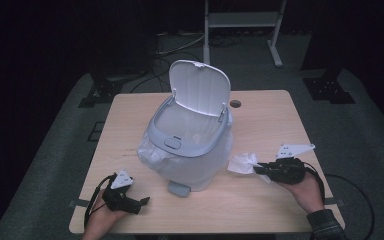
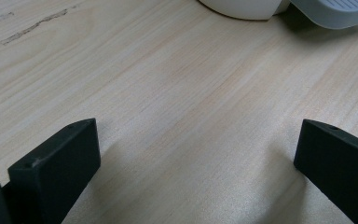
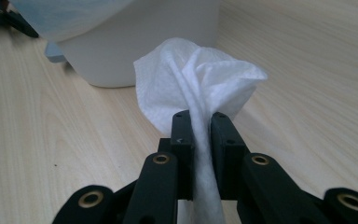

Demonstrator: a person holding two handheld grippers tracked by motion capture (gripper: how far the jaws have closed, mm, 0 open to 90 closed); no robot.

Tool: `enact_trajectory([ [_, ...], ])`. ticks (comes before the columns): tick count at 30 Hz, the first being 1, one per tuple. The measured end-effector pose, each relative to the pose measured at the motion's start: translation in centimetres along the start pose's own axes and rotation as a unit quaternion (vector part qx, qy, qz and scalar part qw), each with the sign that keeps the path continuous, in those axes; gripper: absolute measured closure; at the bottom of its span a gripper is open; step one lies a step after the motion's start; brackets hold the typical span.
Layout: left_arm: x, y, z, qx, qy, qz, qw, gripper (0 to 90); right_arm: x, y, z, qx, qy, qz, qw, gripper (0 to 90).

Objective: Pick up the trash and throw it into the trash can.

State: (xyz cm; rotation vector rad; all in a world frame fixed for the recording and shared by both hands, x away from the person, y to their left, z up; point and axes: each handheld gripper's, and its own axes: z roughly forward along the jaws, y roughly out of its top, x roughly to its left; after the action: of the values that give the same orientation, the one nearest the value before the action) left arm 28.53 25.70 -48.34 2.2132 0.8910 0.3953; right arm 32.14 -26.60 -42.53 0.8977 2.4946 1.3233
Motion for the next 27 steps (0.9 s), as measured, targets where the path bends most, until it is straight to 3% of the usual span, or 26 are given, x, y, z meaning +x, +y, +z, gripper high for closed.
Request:
enact_trajectory([
  [27, 0.0, 0.0, 0.0, 0.0, 0.0, -0.002, 1.0, 0.0, 0.7, 2.8, -2.6, -0.05, 0.017, -0.015, 0.9985, 80.1],
])
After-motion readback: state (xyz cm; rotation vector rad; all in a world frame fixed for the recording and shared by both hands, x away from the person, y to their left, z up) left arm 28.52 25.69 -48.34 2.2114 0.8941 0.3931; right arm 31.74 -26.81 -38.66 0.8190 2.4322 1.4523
